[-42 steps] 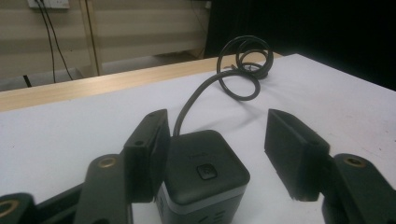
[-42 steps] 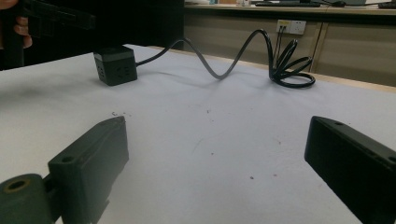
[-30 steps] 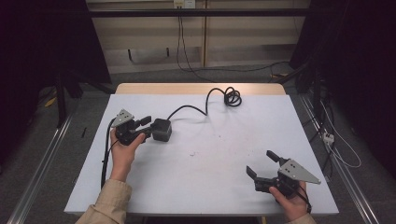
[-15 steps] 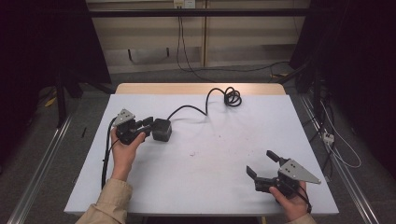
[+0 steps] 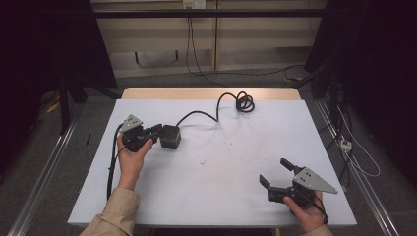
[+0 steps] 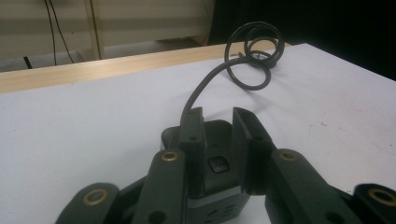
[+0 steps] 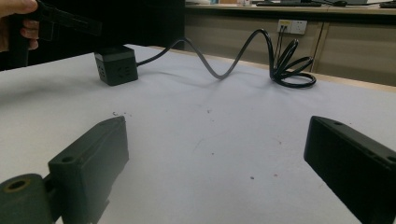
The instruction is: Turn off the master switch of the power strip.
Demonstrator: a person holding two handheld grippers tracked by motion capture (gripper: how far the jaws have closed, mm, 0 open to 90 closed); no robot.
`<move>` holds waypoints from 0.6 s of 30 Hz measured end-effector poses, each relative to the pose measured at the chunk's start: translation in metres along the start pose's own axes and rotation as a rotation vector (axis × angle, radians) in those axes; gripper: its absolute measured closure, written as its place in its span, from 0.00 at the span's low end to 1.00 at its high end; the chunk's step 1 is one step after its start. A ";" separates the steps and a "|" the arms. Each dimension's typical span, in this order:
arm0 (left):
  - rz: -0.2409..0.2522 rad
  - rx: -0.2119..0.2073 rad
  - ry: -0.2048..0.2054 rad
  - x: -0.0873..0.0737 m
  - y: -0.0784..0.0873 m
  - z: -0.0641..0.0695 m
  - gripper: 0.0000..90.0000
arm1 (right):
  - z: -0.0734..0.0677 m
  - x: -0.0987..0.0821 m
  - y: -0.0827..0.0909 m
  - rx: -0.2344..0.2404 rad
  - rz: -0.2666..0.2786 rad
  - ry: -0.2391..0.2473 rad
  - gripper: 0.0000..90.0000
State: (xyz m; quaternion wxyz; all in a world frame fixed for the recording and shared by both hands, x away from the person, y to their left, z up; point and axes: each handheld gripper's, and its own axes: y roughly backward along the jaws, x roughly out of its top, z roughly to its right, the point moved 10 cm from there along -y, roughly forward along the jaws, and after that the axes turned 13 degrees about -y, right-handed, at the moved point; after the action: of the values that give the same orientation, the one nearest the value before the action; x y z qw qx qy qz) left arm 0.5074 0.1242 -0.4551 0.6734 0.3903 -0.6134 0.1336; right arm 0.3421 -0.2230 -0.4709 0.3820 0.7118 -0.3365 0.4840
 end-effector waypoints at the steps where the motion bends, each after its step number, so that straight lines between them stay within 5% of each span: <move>1: 0.000 -0.001 0.000 0.000 0.000 0.000 0.85 | 0.000 0.000 0.000 0.001 0.000 0.000 0.07; 18: -0.014 -0.012 0.005 -0.003 -0.007 0.002 0.89 | -0.001 0.000 0.000 0.003 0.001 0.003 0.07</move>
State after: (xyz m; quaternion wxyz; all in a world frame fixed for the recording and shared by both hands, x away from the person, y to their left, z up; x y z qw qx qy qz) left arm 0.5101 0.1195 -0.4606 0.6781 0.3903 -0.6099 0.1264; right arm 0.3420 -0.2225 -0.4705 0.3813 0.7115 -0.3353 0.4858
